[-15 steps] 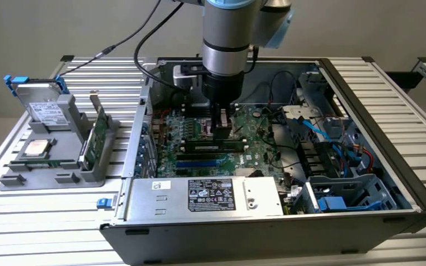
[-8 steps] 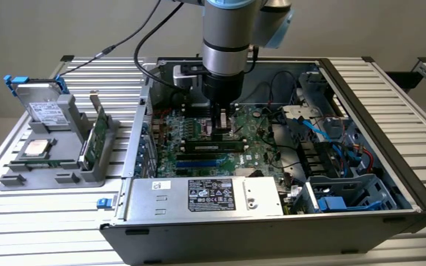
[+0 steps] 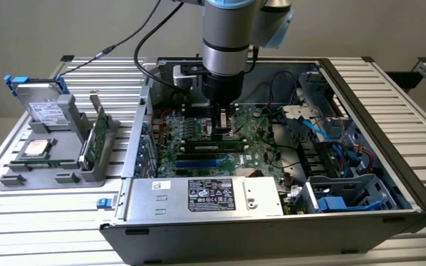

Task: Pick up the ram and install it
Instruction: 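Press down the ram until it locks into place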

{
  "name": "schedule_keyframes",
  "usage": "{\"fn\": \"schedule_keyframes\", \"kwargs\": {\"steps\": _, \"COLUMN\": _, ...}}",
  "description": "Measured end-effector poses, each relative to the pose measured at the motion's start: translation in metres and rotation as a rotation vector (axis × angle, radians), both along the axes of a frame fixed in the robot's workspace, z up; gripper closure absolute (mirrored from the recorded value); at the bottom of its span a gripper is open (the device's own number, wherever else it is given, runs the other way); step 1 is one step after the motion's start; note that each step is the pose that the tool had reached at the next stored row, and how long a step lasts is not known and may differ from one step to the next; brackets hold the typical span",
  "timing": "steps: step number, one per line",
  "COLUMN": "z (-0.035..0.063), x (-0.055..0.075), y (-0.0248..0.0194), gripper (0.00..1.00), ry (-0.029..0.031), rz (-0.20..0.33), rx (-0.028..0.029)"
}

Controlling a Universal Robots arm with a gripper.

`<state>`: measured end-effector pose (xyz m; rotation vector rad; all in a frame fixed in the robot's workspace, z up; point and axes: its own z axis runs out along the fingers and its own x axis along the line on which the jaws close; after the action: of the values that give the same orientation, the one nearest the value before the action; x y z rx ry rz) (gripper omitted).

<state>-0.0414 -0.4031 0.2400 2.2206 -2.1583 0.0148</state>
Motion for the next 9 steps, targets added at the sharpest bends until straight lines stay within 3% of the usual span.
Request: {"fn": "schedule_keyframes", "kwargs": {"steps": 9, "z": -0.0011, "x": 0.0, "y": 0.0, "gripper": 0.9, "ry": 0.0, "rz": 0.0, "rx": 0.0}}
